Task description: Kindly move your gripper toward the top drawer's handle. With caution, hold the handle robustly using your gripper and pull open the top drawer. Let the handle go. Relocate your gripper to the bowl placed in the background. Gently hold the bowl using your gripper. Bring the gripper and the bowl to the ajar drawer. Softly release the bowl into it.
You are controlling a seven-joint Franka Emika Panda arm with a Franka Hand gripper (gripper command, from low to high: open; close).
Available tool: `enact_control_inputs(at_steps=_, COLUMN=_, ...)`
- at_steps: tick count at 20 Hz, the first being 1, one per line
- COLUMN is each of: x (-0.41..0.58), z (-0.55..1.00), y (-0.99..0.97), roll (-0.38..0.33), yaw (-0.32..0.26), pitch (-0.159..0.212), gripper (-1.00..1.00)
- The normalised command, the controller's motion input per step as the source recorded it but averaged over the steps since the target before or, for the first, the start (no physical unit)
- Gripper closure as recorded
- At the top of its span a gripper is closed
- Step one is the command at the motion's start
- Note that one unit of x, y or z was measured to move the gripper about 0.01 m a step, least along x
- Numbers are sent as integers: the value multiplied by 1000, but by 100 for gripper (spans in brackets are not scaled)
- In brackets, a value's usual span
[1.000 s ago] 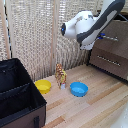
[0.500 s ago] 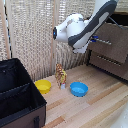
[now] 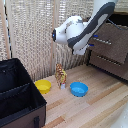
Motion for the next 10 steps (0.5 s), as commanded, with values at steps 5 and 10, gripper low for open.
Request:
enact_control_inputs(at_steps=5, x=223, z=-2, y=726, roll=0, yaw=-83, pitch=-22, gripper=-100)
enact_control_inputs(at_steps=10, x=50, z=-17, y=526, roll=73, yaw=-208, pitch=53, gripper=-100)
